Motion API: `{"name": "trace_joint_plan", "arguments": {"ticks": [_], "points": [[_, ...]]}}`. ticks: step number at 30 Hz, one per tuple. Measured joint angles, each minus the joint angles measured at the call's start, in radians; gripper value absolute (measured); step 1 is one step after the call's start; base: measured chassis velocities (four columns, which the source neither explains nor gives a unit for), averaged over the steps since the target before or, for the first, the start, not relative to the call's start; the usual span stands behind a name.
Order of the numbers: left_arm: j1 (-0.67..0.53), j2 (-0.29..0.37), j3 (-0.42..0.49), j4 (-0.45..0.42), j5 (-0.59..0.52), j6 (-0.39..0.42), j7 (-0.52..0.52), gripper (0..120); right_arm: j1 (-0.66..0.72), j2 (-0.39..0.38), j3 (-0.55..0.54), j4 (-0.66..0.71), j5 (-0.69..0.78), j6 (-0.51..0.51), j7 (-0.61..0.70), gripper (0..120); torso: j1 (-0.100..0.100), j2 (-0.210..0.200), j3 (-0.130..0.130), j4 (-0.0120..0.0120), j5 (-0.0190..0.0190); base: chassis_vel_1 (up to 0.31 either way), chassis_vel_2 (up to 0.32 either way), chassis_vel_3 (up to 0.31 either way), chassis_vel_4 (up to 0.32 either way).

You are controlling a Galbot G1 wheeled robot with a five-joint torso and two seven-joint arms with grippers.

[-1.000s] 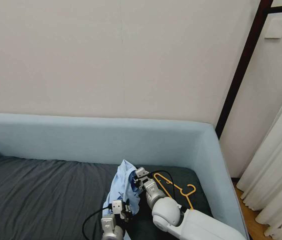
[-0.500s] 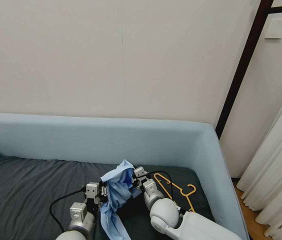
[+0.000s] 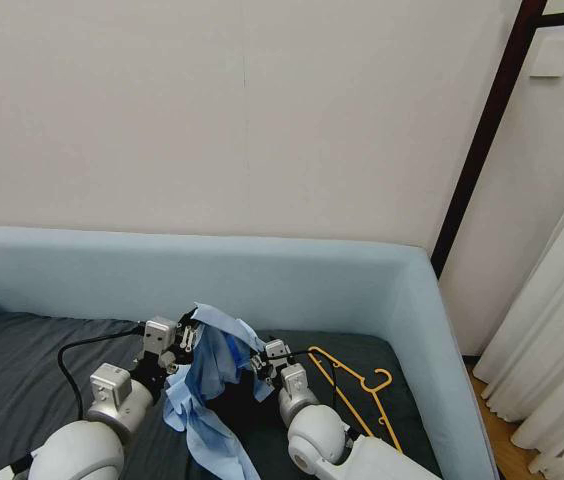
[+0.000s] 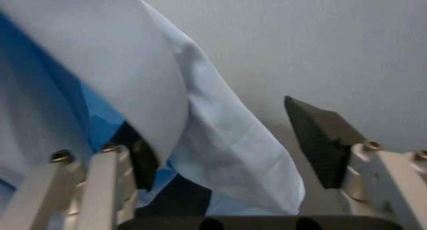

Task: Pick up the clothes from the sofa and hang them on the clothes hanger.

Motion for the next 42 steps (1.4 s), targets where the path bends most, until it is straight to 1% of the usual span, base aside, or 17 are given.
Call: {"name": "trace_joint_plan", "arguments": {"ticks": [1,2,6,7,9,15,17,19,21,22,23,25,26,33,35,37,42], "points": [[-0.006,0.006,0.000,-0.003,-0.006,-0.001,0.003,0,-0.006,0.000,0.005,0.006,0.015,-0.002,0.004,75,0.000,0.000,0.000,-0.0001,0.0000,0.000,0.000,0.000,0.000],[-0.006,0.006,0.000,-0.003,-0.006,-0.001,0.003,0,-0.006,0.000,0.005,0.006,0.015,-0.002,0.004,75,0.000,0.000,0.000,-0.0001,0.0000,0.000,0.000,0.000,0.000],[-0.044,0.026,-0.001,-0.015,-0.036,-0.002,0.005,0,-0.031,0.002,0.031,0.018,0.071,-0.013,0.016,93,0.000,0.000,0.000,-0.0002,0.0001,0.000,0.000,0.000,0.000],[-0.044,0.026,-0.001,-0.015,-0.036,-0.002,0.005,0,-0.031,0.002,0.031,0.018,0.071,-0.013,0.016,93,0.000,0.000,0.000,-0.0002,0.0001,0.000,0.000,0.000,0.000],[-0.054,0.037,-0.008,-0.015,-0.047,-0.002,0.002,0,-0.051,0.011,0.048,0.027,0.088,-0.017,0.024,99,0.000,0.000,0.000,-0.0002,0.0001,0.000,0.000,0.000,0.000],[-0.050,0.050,-0.022,-0.025,-0.055,-0.002,-0.010,0,-0.092,0.013,0.058,0.043,0.087,-0.022,0.029,100,0.000,0.000,0.000,-0.0001,0.0002,0.000,0.000,0.000,0.000],[-0.048,0.053,-0.024,-0.029,-0.057,-0.002,-0.014,0,-0.109,0.007,0.059,0.052,0.076,-0.026,0.029,94,0.000,0.000,0.000,-0.0001,0.0002,0.000,0.000,0.000,0.000],[-0.048,0.054,-0.025,-0.029,-0.057,-0.002,-0.015,0,-0.113,0.005,0.059,0.054,0.073,-0.026,0.029,91,0.000,0.000,0.000,-0.0001,0.0002,0.000,0.000,0.000,0.000],[-0.050,0.056,-0.026,-0.029,-0.062,-0.001,-0.016,0,-0.128,-0.004,0.061,0.061,0.062,-0.027,0.030,81,0.000,0.000,0.000,-0.0002,0.0001,0.000,0.000,0.000,0.000],[-0.052,0.057,-0.026,-0.028,-0.064,-0.001,-0.017,0,-0.133,-0.007,0.064,0.061,0.056,-0.028,0.030,77,0.000,0.000,0.000,-0.0001,0.0001,0.000,0.000,0.000,0.000],[-0.052,0.057,-0.026,-0.028,-0.064,-0.001,-0.017,0,-0.133,-0.007,0.064,0.061,0.056,-0.028,0.030,77,0.000,0.000,0.000,-0.0001,0.0001,0.000,0.000,0.000,0.000],[-0.056,0.059,-0.026,-0.028,-0.068,-0.001,-0.018,0,-0.142,-0.009,0.072,0.061,0.051,-0.028,0.029,67,0.000,0.000,0.000,-0.0002,0.0002,0.000,0.000,0.000,0.000],[-0.058,0.059,-0.026,-0.027,-0.071,-0.001,-0.019,0,-0.147,-0.009,0.075,0.060,0.050,-0.029,0.029,64,0.000,0.000,0.000,-0.0001,0.0001,0.000,0.000,0.000,0.000],[-0.057,0.058,-0.026,-0.027,-0.074,0.000,-0.021,0,-0.164,-0.002,0.083,0.055,0.066,-0.032,0.036,61,0.000,0.000,0.000,-0.0002,0.0002,0.000,0.000,0.000,0.000],[-0.057,0.054,-0.026,-0.026,-0.074,0.000,-0.022,0,-0.172,0.005,0.080,0.064,0.083,-0.036,0.043,52,0.000,0.000,0.000,-0.0002,0.0001,0.000,0.000,0.000,0.000],[-0.057,0.053,-0.026,-0.025,-0.074,0.000,-0.022,0,-0.178,0.012,0.077,0.069,0.098,-0.039,0.051,49,0.000,0.000,0.000,-0.0001,0.0002,0.000,0.000,0.000,0.000],[-0.050,0.054,-0.025,-0.026,-0.075,0.000,-0.023,0,-0.191,0.023,0.075,0.068,0.117,-0.041,0.058,48,0.000,0.000,0.000,-0.0002,0.0002,0.000,0.000,0.000,0.000]]}}
